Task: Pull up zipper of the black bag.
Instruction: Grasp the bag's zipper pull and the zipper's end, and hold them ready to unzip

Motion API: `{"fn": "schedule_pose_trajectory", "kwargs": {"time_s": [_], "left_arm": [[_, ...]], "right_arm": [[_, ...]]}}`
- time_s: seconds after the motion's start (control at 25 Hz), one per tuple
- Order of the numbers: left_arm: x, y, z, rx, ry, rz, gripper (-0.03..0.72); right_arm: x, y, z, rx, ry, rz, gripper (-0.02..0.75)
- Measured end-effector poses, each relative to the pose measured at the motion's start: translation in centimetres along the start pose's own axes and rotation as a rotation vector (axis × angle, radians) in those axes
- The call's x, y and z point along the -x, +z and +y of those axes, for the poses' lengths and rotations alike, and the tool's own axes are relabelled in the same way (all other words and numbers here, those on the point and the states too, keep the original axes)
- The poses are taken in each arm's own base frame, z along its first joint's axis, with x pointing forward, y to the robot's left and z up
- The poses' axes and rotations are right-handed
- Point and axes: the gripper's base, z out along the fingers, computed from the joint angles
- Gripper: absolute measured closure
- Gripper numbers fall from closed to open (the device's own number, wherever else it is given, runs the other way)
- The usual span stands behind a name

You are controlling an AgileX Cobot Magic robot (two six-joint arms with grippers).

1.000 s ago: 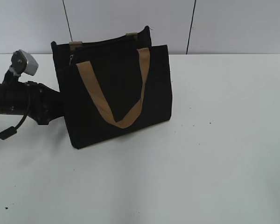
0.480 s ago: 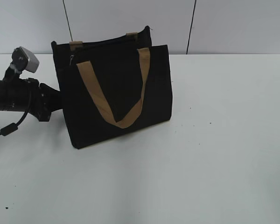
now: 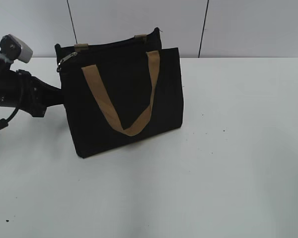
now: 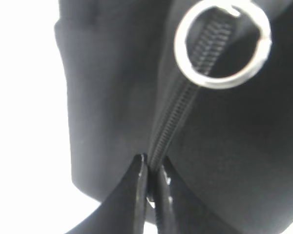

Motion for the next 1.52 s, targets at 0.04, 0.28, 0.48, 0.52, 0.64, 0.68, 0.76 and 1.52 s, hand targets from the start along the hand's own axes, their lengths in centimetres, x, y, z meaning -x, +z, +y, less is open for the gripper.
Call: {"fn": "schedule_pose_trajectory", "kwargs": {"time_s": [0.04, 0.28, 0.48, 0.52, 0.64, 0.68, 0.76, 1.52], "left_arm": [[0.1, -0.2, 0.0, -0.002, -0.002, 0.002, 0.668], [0.2, -1.5, 0.5, -0.003, -0.032, -0.001, 0.668], [0.0, -2.1, 0.7, -0.023, -0.053, -0.023, 0.668], [0.1, -2.1, 0.7, -0.029, -0.053, -0.027, 0.668], [0.2, -2.1, 0.4, -0.06, -0.05, -0.047, 0.669], [0.3, -2.1, 0.3, -0.07, -0.05, -0.055, 0.67], [0.4, -2.1, 0.2, -0.079, -0.049, -0.062, 0.669], [0.5, -2.2, 0.1, -0.093, -0.092, -0.066, 0.671]], "right_arm": [[1.2, 0.2, -0.1, 0.019, -0.015, 0.015, 0.246], [8.2, 2.5, -1.5, 0.092, -0.143, 0.086, 0.246], [13.0, 6.8, -2.4, 0.193, -0.199, 0.156, 0.246], [13.8, 7.7, -2.2, 0.22, -0.218, 0.173, 0.247], [16.1, 10.4, -0.8, 0.294, -0.316, 0.19, 0.272], [16.8, 11.6, -0.2, 0.311, -0.351, 0.194, 0.283], [18.4, 13.5, 1.8, 0.349, -0.44, 0.185, 0.294], [23.3, 29.8, 17.8, 0.567, -1.086, -0.068, 0.299]]}}
